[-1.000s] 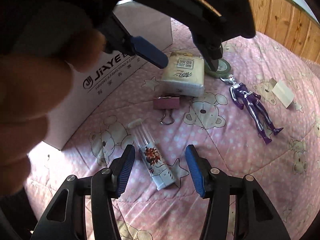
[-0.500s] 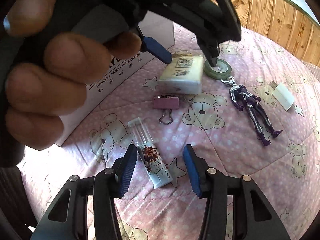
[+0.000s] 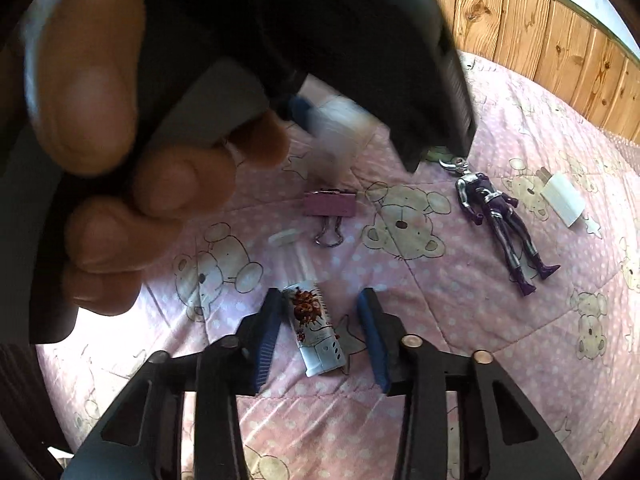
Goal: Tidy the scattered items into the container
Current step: 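Grasp the tissue pack with the left tool while the right tool grasps the lip-balm tube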
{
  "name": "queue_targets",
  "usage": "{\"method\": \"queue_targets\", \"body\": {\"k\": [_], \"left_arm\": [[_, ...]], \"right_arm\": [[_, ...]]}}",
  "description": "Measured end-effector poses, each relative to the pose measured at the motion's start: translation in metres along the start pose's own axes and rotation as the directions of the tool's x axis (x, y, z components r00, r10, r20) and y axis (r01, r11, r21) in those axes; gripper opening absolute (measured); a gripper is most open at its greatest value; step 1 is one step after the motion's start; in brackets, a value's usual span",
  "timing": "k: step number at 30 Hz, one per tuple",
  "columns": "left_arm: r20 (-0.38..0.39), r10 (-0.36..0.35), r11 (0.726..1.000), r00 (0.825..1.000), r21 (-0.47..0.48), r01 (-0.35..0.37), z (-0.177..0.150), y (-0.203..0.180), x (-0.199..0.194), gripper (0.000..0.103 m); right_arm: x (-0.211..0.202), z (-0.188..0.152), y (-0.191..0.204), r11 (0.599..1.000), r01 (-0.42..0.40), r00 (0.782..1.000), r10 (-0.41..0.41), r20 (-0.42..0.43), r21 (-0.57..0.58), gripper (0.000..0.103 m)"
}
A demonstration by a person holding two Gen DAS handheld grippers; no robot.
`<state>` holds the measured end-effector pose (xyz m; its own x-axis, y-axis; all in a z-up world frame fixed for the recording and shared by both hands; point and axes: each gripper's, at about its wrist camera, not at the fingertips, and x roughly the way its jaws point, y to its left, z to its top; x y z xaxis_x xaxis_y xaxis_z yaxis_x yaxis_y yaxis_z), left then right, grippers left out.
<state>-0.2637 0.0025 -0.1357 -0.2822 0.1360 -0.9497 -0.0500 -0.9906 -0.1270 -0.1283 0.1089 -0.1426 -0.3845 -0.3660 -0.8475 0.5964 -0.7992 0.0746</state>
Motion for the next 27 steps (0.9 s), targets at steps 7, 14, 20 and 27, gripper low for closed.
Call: {"method": "queue_targets", "body": {"k": [7, 14, 20, 27], "left_arm": [[0.020, -0.058, 0.998, 0.998, -0.031, 0.059, 0.002, 0.010, -0.007, 0.025], [0.068, -0.109, 0.993, 0.992, -0.026, 0.111, 0.001, 0.011, -0.027, 0.023], [0.088, -0.117, 0.993, 0.989, -0.017, 0.119, 0.005, 0.013, -0.037, 0.023], [0.111, -0.125, 0.992, 0.986, -0.006, 0.127, 0.003, 0.010, -0.051, 0.023]], "right_arm": [[0.002, 0.009, -0.003, 1.000, 0.003, 1.000, -0.003, -0.024, 0.029, 0.020], [-0.003, 0.016, -0.032, 0.981, -0.091, 0.995, 0.098, -0.033, 0.171, 0.020], [-0.009, 0.024, -0.055, 0.963, -0.136, 0.990, 0.141, -0.004, 0.233, 0.020], [-0.016, 0.027, -0.046, 0.958, -0.152, 0.988, 0.152, 0.019, 0.242, 0.020]]}}
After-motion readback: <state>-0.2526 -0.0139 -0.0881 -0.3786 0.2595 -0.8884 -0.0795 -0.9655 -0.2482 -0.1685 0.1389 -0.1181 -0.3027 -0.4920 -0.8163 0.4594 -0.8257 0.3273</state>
